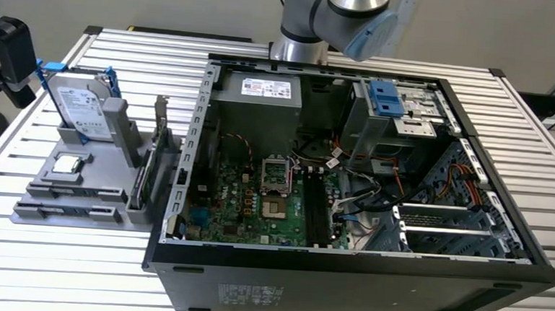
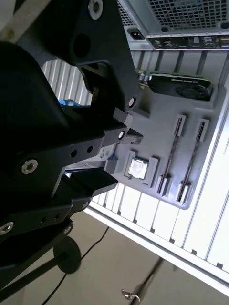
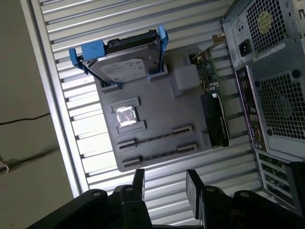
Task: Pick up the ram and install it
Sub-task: 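Pick up the ram and move it above insertion slot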
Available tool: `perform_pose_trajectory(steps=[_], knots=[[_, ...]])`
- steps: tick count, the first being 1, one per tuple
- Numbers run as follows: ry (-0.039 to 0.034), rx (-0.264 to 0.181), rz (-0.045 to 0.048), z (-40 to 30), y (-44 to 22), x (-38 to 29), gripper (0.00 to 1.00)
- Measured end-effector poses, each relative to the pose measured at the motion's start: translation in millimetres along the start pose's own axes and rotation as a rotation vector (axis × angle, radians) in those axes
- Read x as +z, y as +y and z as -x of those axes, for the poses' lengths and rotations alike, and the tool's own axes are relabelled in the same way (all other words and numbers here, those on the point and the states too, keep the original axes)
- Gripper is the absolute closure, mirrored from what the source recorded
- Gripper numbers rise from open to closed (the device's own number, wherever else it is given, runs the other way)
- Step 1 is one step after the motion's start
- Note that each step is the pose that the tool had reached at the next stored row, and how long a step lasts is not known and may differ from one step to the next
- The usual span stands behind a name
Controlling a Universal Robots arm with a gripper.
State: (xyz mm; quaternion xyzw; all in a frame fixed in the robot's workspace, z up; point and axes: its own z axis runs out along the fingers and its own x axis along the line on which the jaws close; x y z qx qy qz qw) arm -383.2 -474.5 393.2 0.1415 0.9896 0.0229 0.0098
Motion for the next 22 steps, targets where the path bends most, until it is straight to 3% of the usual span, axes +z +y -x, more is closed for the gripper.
perform_pose_trajectory(steps=[22], knots=[[-0.0018, 0.097, -0.0021, -0.2, -0.1, 0.0, 0.00]])
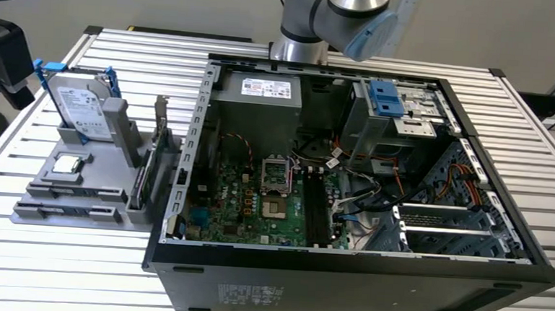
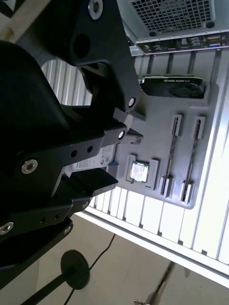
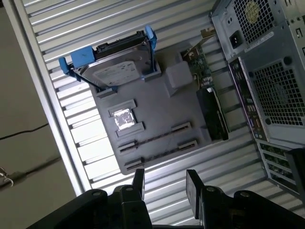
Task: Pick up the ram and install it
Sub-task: 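Pick up the ram and move it above insertion slot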
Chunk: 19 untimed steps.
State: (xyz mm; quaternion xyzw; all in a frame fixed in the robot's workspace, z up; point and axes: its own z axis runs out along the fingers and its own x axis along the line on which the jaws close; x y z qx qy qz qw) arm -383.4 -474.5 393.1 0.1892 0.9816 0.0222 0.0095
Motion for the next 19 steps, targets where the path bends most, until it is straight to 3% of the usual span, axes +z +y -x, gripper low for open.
perform_pose_trajectory(steps=[19], knots=[[-0.0040, 0.093, -0.0011, 0.0, 0.0, 0.0, 0.00]])
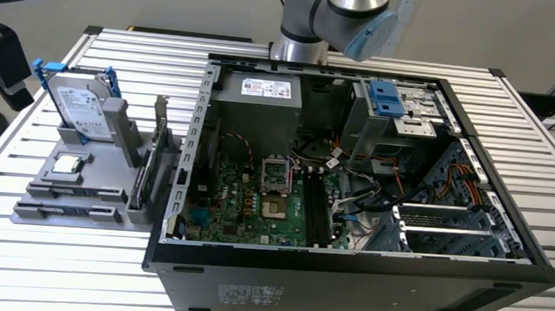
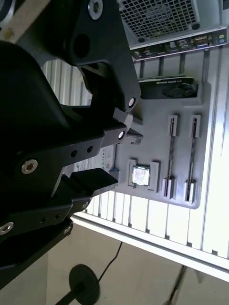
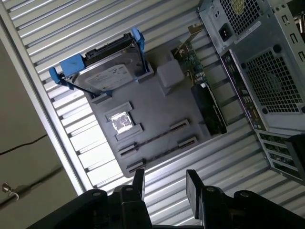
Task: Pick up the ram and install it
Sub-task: 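Pick up the ram and move it above insertion slot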
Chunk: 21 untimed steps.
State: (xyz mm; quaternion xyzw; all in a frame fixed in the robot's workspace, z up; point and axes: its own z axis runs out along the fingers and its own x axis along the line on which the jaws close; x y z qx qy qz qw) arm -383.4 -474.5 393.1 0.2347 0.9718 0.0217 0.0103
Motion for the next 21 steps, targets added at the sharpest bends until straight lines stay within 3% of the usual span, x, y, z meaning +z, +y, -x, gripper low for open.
perform_pose_trajectory(steps=[21], knots=[[-0.0044, 0.095, -0.0010, -0.2, 0.0, 0.0, 0.00]])
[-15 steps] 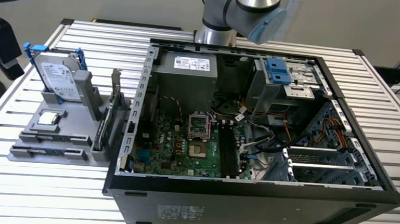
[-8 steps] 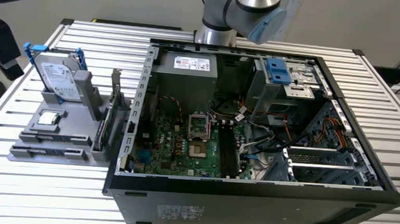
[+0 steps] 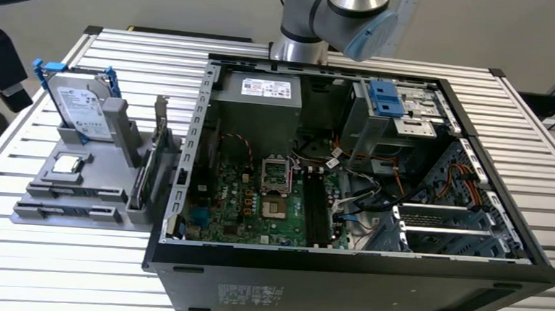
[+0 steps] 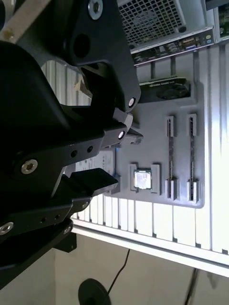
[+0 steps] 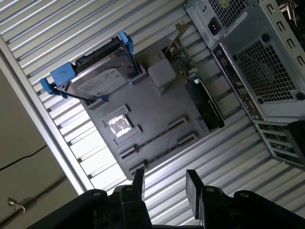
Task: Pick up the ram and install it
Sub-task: 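Pick up the ram and move it above insertion slot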
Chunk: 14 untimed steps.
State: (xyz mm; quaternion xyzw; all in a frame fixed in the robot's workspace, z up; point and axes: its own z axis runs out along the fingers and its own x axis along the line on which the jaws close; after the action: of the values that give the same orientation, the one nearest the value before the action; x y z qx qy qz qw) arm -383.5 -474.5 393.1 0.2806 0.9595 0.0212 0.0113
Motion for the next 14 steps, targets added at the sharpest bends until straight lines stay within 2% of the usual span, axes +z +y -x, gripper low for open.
perform_pose_trajectory(steps=[14], knots=[[-0.0029, 0.061, -0.0008, -0.1, 0.0, -0.1, 0.00]])
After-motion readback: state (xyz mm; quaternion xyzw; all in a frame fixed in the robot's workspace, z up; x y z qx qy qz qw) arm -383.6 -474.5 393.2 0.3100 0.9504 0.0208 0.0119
